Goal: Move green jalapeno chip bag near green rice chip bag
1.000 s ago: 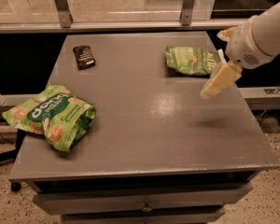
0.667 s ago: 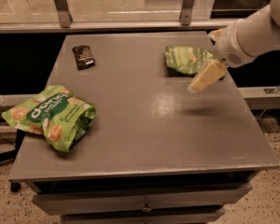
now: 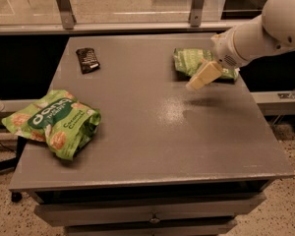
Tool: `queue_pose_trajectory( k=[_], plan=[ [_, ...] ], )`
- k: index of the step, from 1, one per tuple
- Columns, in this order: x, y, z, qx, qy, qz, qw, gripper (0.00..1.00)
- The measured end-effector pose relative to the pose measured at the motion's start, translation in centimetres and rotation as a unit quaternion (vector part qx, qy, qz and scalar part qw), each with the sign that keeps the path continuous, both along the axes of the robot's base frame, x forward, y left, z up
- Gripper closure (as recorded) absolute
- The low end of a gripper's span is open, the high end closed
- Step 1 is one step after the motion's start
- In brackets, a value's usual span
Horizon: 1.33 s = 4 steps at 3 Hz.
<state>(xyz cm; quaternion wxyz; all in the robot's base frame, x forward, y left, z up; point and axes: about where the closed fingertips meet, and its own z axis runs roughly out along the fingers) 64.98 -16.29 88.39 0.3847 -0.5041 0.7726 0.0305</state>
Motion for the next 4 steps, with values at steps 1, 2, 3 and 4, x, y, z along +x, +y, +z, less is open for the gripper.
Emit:
queue_pose_trajectory(
  k=[1,2,3,4],
  plan=[
    [2.1,0.6,-1.6,0.031,0.013,-0.016,0.9993,0.0],
    [3.6,1.9,-3.2,0.05,0.028,-0.023,0.9981,0.02],
    [4.2,2.8,-4.2,0.064,0.038,-0.03,0.9968,0.19],
    [4.3,2.7,-3.7,0.073,0.04,-0.032,0.996,0.43]
  ],
)
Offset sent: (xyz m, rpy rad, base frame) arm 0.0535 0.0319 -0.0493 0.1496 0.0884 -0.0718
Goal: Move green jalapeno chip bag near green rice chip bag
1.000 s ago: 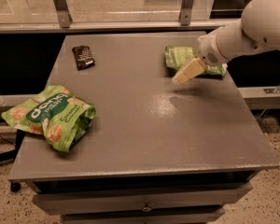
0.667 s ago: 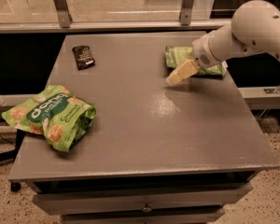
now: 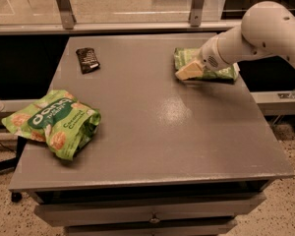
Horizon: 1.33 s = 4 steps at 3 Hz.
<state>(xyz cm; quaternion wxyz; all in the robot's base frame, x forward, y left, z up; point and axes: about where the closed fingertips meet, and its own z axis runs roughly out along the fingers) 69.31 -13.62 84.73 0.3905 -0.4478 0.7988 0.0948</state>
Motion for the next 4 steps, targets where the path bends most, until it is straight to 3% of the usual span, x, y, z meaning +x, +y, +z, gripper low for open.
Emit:
queue_pose_trajectory(
  k=[1,2,3,4],
  plan=[
    [-0.1,-0.2,1.2,0.009,-0.003,0.005,0.9999,0.66],
    [-1.1,0.7,2.5,0.019,-0.006,0.029,0.9994,0.87],
    [-3.7,2.8,3.1,0.053,0.008,0.071,0.996,1.0],
    [-8.0,5.9,4.0,0.096,0.027,0.126,0.987,1.0]
  ],
)
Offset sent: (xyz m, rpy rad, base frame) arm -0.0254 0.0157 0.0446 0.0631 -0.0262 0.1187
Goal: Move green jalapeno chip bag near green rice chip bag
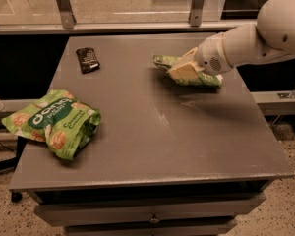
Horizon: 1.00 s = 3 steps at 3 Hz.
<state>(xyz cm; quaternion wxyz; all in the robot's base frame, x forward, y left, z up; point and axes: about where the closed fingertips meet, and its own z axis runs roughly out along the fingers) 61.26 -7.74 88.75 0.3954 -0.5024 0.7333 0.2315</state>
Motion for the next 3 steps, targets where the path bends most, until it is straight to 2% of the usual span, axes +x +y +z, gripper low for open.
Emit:
queue_pose_trajectory(
  k=[1,2,3],
  plan=[
    [-5.6,4.6,1.5,0.041,0.015,0.068,0.9967,1.0],
    [-10.5,8.8,2.6,0.074,0.031,0.127,0.9886,1.0],
    [-14.1,12.1,3.3,0.098,0.048,0.173,0.9788,0.98]
  ],
)
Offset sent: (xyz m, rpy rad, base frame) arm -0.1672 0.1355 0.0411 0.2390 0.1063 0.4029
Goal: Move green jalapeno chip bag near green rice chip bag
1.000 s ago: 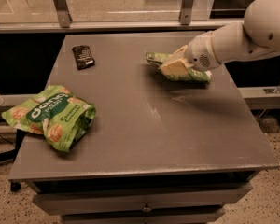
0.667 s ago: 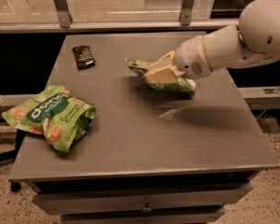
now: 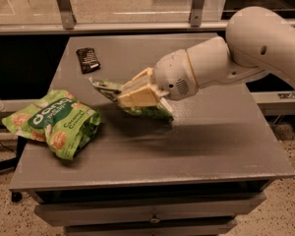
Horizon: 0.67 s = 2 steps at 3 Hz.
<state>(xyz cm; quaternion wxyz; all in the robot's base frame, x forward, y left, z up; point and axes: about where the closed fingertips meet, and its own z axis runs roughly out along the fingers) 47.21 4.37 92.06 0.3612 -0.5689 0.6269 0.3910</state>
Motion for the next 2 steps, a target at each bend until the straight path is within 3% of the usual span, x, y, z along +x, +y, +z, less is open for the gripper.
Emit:
queue_pose_trajectory(
  k=[2],
  plan=[
    [-2.74,2.6,-0.16,0.008,0.023,0.038,0.999,0.57]
  ],
)
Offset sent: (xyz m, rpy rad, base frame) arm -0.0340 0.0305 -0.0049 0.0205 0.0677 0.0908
